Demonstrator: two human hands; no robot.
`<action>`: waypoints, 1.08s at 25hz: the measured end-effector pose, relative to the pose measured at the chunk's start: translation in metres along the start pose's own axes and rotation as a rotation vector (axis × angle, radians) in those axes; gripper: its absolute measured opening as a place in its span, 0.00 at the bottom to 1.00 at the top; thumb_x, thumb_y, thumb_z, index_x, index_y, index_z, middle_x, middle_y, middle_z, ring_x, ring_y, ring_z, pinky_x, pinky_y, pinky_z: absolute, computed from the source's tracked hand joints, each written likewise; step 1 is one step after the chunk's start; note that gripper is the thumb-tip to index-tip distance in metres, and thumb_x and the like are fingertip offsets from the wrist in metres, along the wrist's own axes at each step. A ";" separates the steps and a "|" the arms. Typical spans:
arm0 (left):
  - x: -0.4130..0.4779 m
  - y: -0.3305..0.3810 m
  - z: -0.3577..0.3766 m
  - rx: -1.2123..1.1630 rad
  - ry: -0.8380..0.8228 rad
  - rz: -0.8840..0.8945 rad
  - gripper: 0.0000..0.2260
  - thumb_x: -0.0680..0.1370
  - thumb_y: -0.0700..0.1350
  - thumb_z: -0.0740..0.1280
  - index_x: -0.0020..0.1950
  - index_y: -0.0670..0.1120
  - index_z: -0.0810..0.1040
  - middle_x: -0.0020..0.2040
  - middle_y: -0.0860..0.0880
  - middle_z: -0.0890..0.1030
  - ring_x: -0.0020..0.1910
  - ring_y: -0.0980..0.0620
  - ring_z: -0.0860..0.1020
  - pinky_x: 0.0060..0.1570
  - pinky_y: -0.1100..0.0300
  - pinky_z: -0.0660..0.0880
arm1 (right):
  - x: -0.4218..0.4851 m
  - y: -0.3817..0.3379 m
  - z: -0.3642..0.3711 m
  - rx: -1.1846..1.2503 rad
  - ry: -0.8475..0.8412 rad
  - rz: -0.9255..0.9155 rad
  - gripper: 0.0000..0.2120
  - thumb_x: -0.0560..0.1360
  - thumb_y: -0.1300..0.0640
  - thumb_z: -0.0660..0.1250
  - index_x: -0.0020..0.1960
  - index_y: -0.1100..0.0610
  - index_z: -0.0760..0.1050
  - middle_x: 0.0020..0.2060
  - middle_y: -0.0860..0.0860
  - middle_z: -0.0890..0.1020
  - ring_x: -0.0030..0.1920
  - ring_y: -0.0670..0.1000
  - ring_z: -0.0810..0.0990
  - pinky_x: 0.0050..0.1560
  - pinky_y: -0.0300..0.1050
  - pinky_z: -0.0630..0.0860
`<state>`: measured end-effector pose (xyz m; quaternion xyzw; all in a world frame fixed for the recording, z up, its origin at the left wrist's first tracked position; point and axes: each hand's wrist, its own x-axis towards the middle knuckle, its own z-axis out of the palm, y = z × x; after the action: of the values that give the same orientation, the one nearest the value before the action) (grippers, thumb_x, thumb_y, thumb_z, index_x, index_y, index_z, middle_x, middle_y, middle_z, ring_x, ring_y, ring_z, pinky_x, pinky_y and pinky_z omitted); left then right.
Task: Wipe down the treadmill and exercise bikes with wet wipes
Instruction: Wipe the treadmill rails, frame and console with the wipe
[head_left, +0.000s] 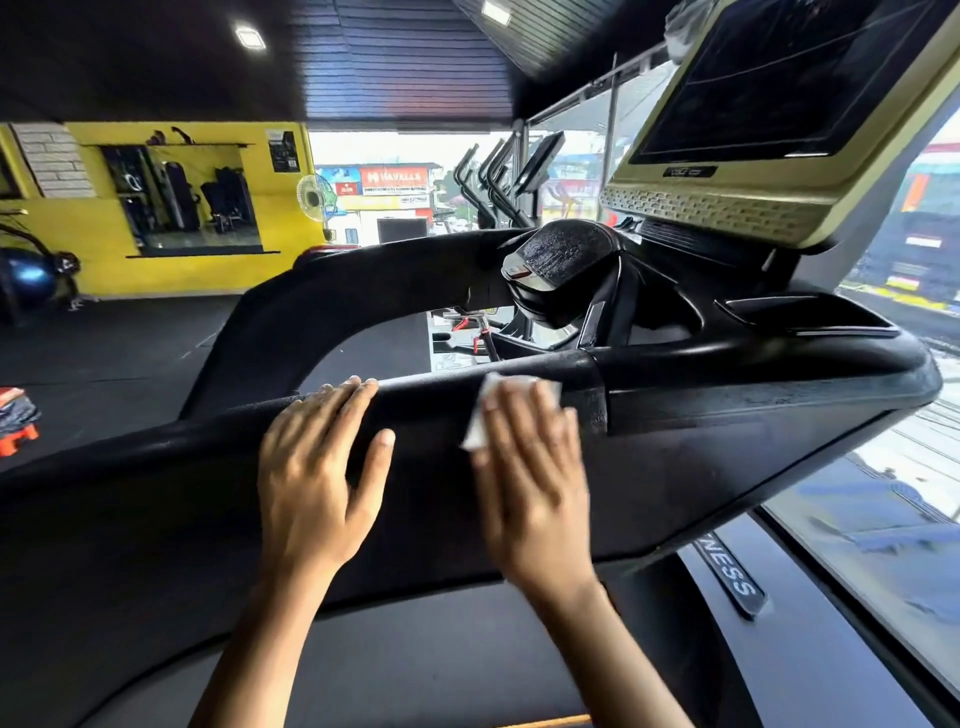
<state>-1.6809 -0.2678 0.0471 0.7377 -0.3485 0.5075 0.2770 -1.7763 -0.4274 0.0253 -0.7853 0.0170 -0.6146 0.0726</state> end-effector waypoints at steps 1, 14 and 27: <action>0.000 0.000 0.000 0.000 0.002 -0.005 0.19 0.80 0.49 0.59 0.62 0.39 0.79 0.60 0.41 0.80 0.58 0.40 0.78 0.60 0.45 0.71 | -0.002 -0.002 0.000 0.006 -0.033 -0.076 0.18 0.80 0.57 0.60 0.67 0.61 0.72 0.68 0.56 0.71 0.72 0.57 0.65 0.73 0.53 0.59; -0.002 -0.005 -0.008 0.063 -0.084 0.046 0.21 0.81 0.51 0.56 0.66 0.39 0.75 0.63 0.41 0.78 0.62 0.42 0.76 0.65 0.51 0.65 | 0.009 -0.005 -0.001 -0.081 0.007 -0.029 0.17 0.80 0.55 0.58 0.65 0.59 0.76 0.66 0.53 0.75 0.70 0.57 0.69 0.74 0.56 0.53; -0.024 -0.108 -0.061 0.048 -0.127 0.008 0.22 0.82 0.54 0.55 0.64 0.40 0.77 0.63 0.43 0.79 0.61 0.43 0.77 0.63 0.46 0.70 | 0.031 -0.085 0.052 -0.261 -0.054 0.095 0.14 0.80 0.56 0.59 0.58 0.60 0.80 0.56 0.56 0.82 0.62 0.61 0.76 0.68 0.57 0.64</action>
<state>-1.6346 -0.1505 0.0392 0.7733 -0.3561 0.4692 0.2345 -1.7241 -0.3423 0.0540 -0.8026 0.1320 -0.5818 -0.0006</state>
